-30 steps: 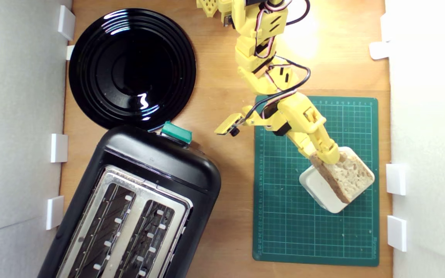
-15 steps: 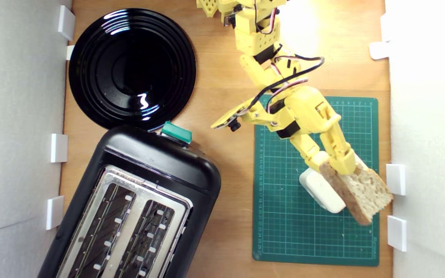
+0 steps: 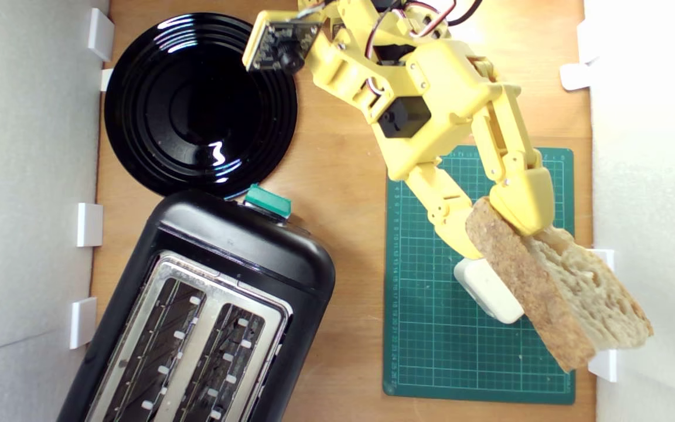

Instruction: Pick bread and place in toaster

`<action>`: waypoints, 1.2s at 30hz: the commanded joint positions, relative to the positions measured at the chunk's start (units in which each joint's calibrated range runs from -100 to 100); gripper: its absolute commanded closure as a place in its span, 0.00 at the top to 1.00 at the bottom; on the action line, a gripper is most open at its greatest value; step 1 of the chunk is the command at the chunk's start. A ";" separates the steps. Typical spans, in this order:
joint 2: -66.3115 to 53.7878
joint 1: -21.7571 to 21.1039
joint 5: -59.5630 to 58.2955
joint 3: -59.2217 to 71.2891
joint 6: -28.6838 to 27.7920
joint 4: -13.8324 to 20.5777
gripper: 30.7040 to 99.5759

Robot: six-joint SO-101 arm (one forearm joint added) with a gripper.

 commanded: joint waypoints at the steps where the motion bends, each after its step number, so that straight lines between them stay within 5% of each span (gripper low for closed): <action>1: -5.17 -0.23 7.64 -8.07 4.77 -3.58 0.41; 7: -3.93 -0.23 23.51 -23.23 9.74 -7.93 0.41; 21: -0.51 3.80 59.34 -54.00 27.21 -7.93 0.41; 36: 2.48 7.10 84.77 -69.16 47.51 -7.11 0.41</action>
